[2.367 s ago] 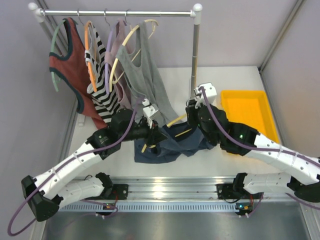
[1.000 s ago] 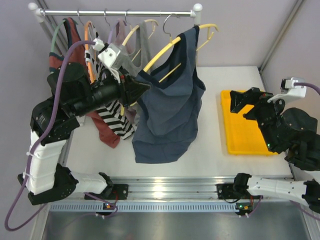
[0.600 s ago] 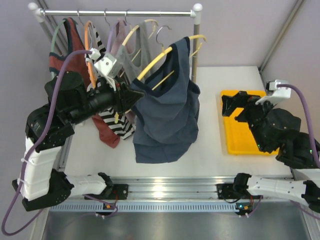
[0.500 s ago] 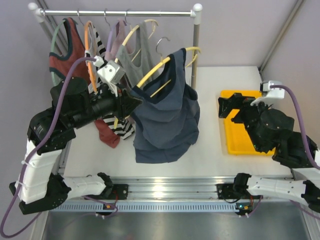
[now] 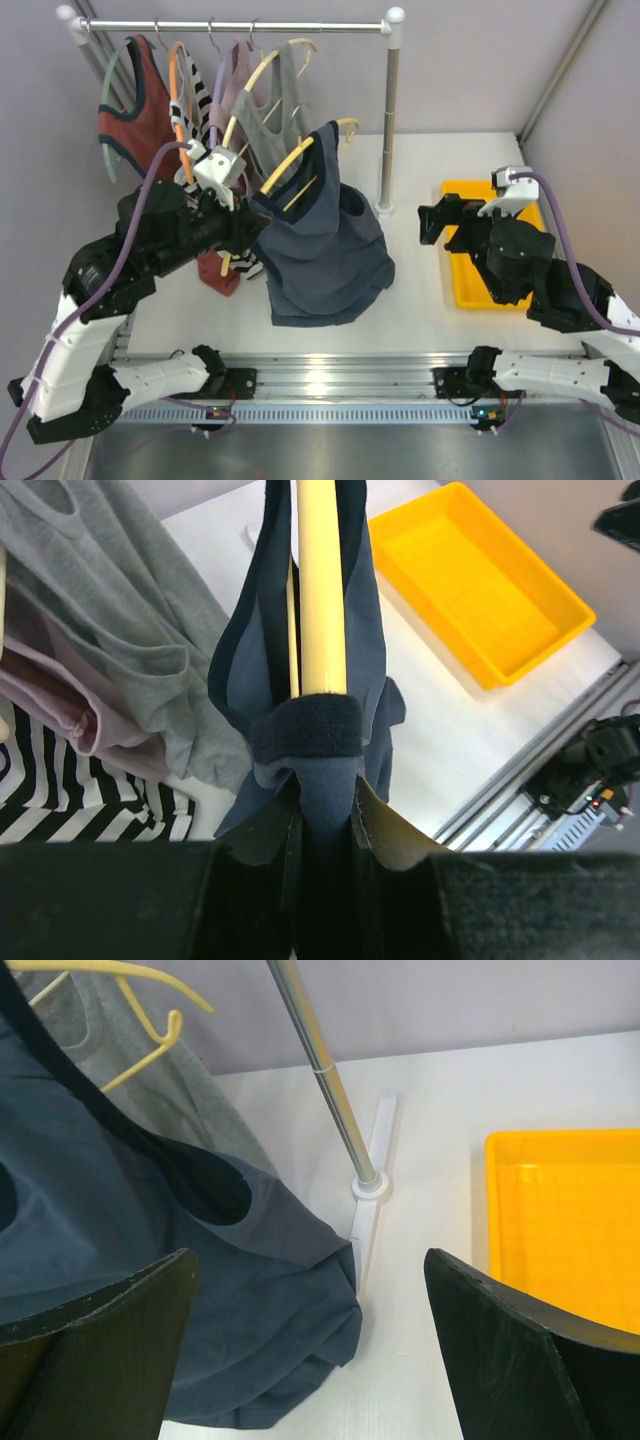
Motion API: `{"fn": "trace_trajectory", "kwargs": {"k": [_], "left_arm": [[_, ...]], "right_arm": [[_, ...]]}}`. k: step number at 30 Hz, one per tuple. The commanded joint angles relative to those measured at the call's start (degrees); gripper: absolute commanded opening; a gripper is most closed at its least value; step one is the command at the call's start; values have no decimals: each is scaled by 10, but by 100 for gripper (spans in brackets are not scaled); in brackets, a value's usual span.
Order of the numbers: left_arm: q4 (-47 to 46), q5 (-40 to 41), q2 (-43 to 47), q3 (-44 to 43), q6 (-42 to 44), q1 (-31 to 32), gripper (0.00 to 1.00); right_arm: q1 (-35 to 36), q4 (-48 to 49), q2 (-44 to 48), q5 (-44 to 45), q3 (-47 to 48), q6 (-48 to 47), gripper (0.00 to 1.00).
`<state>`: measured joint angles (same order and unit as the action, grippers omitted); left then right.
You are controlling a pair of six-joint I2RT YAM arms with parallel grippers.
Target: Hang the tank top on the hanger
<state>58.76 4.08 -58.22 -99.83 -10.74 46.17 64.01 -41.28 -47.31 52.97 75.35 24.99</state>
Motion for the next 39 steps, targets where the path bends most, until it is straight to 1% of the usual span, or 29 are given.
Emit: {"fn": "trace_trajectory", "kwargs": {"k": [1, 4, 8, 9, 13, 15, 21, 22, 27, 32, 39], "left_arm": [[-93, 44, -15, 23, -10, -1, 0], [-129, 54, -38, 25, -1, -2, 0], [-164, 51, -78, -2, 13, -15, 0], [-174, 39, -95, -8, 16, -23, 0], [-206, -19, -124, -27, 10, -88, 0], [-223, -29, -133, -33, 8, -100, 0], [-231, -38, -157, -87, 22, -118, 0], [-230, -56, -160, -102, 24, -119, 0], [-220, -46, -182, -149, 33, -124, 0], [-215, -46, -214, -178, 30, -132, 0], [-233, -51, -239, -195, 26, -141, 0]], "right_arm": [[7, -4, -3, -15, 0, 14, 95], [7, -9, -9, -22, 1, 17, 94], [7, -10, -14, -30, 3, 21, 94], [7, -10, -15, -33, 3, 21, 94], [6, -12, -19, -33, 6, 22, 95], [7, -11, -20, -31, 5, 23, 95], [6, -7, -29, -29, 5, 20, 95], [6, -6, -31, -29, 5, 18, 95], [6, 5, -31, -26, 2, 13, 95], [6, 8, -34, -28, 6, 8, 95], [7, 4, -31, -30, 9, 8, 95]]}}
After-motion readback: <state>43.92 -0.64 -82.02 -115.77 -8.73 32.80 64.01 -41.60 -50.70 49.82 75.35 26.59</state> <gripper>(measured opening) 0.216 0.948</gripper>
